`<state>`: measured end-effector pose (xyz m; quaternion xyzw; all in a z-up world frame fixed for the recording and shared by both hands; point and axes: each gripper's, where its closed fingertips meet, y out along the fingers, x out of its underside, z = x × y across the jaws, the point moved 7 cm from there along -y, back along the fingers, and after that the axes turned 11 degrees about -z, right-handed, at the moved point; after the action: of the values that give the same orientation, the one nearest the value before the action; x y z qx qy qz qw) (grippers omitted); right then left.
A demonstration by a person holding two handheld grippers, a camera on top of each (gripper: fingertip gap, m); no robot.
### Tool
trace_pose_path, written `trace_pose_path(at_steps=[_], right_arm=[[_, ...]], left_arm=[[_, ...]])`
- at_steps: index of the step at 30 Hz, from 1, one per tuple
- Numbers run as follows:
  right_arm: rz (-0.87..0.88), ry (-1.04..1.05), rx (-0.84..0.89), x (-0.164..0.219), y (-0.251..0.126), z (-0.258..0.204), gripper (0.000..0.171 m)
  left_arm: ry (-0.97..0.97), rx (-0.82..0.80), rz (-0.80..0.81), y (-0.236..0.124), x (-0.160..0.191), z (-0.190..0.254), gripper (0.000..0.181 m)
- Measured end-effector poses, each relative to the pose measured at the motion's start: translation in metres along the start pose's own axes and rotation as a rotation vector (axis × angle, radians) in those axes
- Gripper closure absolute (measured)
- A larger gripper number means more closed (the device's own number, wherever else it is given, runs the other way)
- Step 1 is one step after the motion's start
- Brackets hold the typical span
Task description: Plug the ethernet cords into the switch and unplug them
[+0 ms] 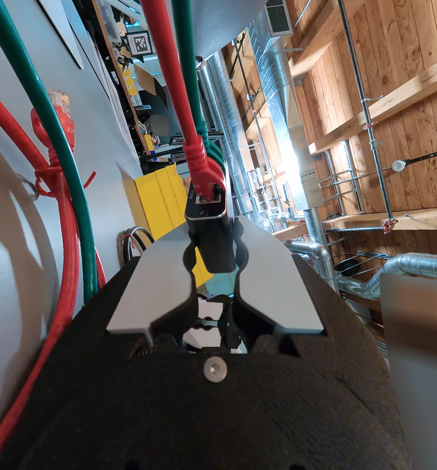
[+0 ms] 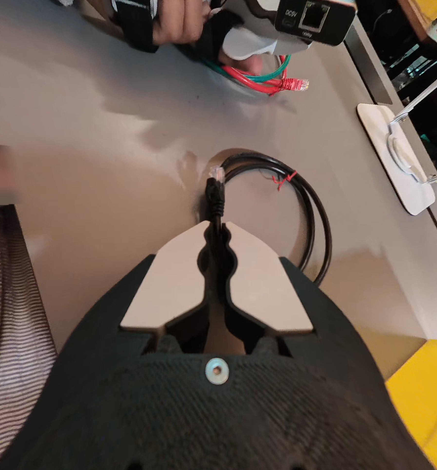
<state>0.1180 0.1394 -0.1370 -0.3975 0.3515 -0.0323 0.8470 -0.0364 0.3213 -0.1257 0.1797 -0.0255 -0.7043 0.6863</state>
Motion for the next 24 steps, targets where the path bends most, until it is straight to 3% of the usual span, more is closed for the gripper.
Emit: trace_pose_path(at_steps=[10, 18, 24], right_arm=[[0.198, 0.286, -0.117, -0.021, -0.015, 0.014, 0.166], [0.227, 0.564, -0.169, -0.035, 0.006, 0.029, 0.166], [0.263, 0.635, -0.240, -0.033, 0.005, 0.031, 0.166]], left_arm=[[0.013, -0.015, -0.009, 0.002, 0.002, 0.000, 0.154], [0.050, -0.048, -0.068, 0.015, 0.013, -0.001, 0.155], [0.126, -0.089, -0.182, 0.030, 0.027, 0.000, 0.156]])
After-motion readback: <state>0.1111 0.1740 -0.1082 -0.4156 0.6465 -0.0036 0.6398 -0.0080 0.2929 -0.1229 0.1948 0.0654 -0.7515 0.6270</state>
